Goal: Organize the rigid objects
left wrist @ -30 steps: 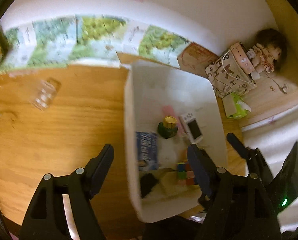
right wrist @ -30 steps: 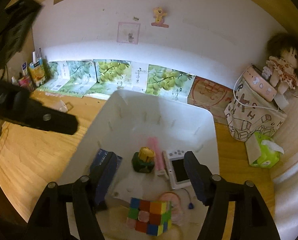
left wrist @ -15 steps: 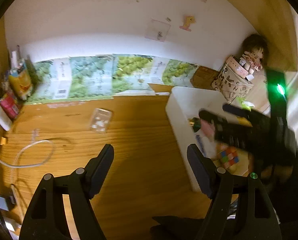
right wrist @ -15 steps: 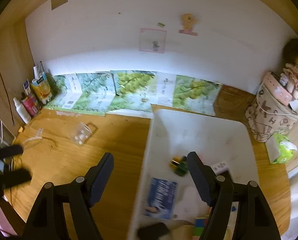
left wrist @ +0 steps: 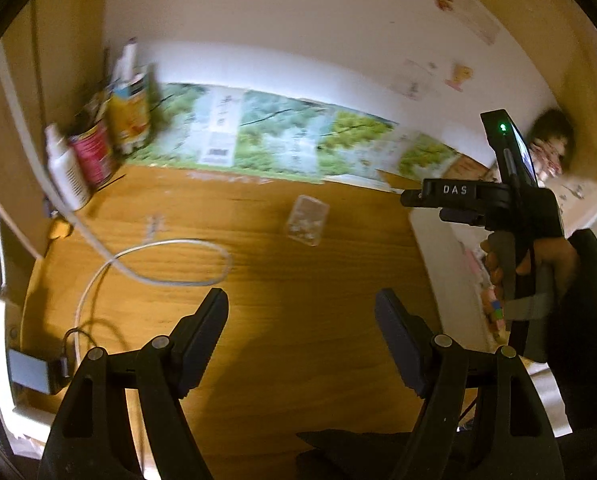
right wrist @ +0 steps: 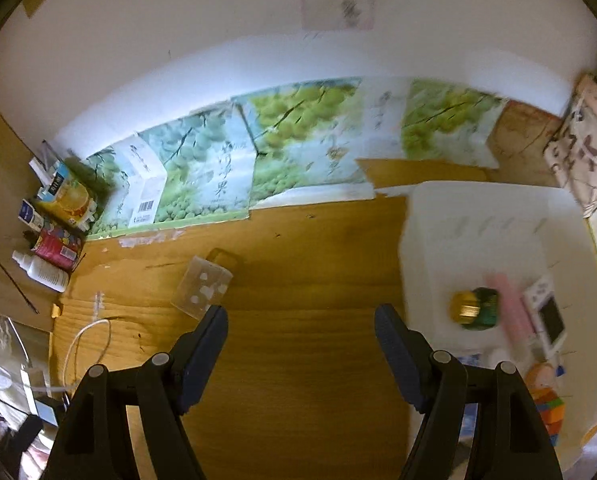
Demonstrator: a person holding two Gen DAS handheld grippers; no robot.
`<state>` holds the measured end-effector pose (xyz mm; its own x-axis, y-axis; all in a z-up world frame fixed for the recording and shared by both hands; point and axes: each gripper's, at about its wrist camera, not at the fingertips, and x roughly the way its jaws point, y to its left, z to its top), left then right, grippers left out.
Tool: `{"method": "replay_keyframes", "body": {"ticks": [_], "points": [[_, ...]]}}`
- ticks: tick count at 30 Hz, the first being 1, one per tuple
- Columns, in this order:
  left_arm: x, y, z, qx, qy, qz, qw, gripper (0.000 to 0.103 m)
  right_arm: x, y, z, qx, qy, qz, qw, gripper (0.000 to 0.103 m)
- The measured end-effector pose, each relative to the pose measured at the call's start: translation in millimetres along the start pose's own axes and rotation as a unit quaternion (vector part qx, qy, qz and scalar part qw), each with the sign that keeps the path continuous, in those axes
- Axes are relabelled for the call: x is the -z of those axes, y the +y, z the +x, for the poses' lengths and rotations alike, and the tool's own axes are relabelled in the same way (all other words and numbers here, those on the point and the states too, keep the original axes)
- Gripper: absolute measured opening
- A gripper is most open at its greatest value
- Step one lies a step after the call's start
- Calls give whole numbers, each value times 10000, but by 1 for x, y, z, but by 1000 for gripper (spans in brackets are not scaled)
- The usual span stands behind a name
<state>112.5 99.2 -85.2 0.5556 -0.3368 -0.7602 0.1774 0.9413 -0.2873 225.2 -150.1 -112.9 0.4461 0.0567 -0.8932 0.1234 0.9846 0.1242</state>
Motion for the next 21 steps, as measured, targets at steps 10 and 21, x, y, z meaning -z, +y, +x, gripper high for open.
{"method": "replay_keyframes", "body": {"ticks": [10,21], "points": [[5,48,12,-294,112,-197,9993,79,-17,62,71,-462,674,-61,9966,76],[1,64,21,-291,244,-158,9992,79,-12,100,126,-383,1240,-170,9914,75]]}}
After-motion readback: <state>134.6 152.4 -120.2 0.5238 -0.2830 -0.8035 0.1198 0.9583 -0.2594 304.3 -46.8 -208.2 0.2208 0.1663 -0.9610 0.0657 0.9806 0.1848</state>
